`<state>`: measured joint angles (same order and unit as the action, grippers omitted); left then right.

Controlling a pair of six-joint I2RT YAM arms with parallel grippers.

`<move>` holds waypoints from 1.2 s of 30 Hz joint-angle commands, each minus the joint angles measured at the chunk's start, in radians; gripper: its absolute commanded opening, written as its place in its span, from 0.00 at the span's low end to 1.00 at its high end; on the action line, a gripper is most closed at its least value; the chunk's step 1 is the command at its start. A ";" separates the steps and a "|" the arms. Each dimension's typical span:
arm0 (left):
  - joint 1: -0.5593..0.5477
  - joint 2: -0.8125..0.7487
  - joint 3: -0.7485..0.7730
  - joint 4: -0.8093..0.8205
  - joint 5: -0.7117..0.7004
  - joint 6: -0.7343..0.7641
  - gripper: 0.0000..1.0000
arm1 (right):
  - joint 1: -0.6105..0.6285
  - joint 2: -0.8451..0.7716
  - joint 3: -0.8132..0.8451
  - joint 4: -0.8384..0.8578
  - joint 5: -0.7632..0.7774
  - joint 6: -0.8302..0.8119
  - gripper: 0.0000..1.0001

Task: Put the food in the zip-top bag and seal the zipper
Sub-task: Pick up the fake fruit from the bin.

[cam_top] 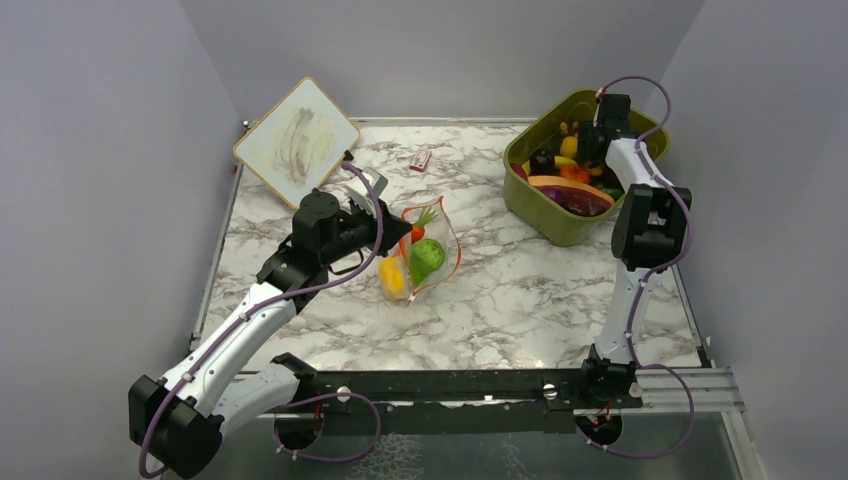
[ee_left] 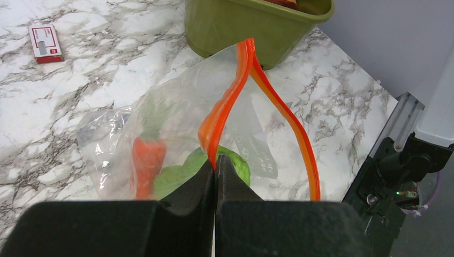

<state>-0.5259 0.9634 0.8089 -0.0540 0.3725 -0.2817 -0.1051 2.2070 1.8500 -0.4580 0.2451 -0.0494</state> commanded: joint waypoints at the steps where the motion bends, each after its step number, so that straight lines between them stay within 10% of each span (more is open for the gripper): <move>1: -0.002 -0.015 0.023 0.029 0.012 -0.002 0.00 | -0.007 -0.034 -0.014 -0.004 -0.054 0.017 0.55; 36: 0.014 -0.011 0.003 0.039 -0.071 0.013 0.00 | -0.005 -0.646 -0.491 0.103 -0.220 0.132 0.44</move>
<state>-0.5179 0.9642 0.8089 -0.0528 0.3378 -0.2783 -0.1062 1.6554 1.4101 -0.4103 0.0784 0.0559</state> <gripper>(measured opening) 0.014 0.637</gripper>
